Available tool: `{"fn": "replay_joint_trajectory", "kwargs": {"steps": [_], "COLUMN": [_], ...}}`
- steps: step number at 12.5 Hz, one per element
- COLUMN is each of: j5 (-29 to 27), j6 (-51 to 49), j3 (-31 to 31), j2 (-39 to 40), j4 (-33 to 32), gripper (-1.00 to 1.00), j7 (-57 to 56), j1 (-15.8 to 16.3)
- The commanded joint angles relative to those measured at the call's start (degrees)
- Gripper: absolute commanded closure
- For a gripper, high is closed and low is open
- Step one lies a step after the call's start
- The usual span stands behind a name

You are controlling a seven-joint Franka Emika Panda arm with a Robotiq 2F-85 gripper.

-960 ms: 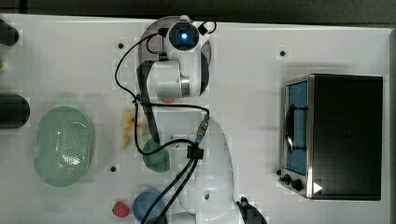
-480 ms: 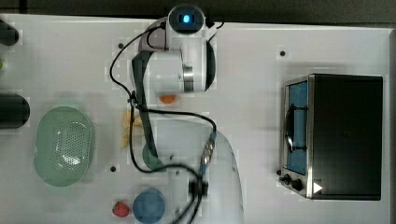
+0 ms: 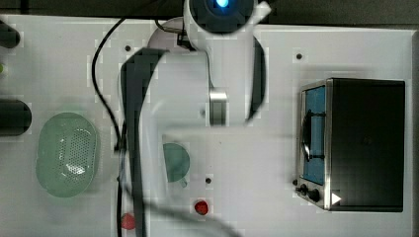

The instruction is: Pick ketchup from plate and place it on table.

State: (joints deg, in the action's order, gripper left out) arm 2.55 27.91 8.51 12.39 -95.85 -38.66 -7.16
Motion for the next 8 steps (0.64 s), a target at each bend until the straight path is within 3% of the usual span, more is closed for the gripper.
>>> {"fn": "replay_joint_trajectory", "kwargs": {"steps": [1, 5, 8], "j5": [-2.8, -3.7, -3.7], "j6": [-1.5, -1.0, 4.1], "j3": [-0.9, -2.4, -4.3], "j2": [-3.8, -14.2, -17.6], "j4": [-10.3, -24.9, -35.4], "gripper": [-0.18, -0.18, -0.18], "j7": [3.4, 3.4, 3.4], "j1": [-1.7, -2.4, -2.5]}}
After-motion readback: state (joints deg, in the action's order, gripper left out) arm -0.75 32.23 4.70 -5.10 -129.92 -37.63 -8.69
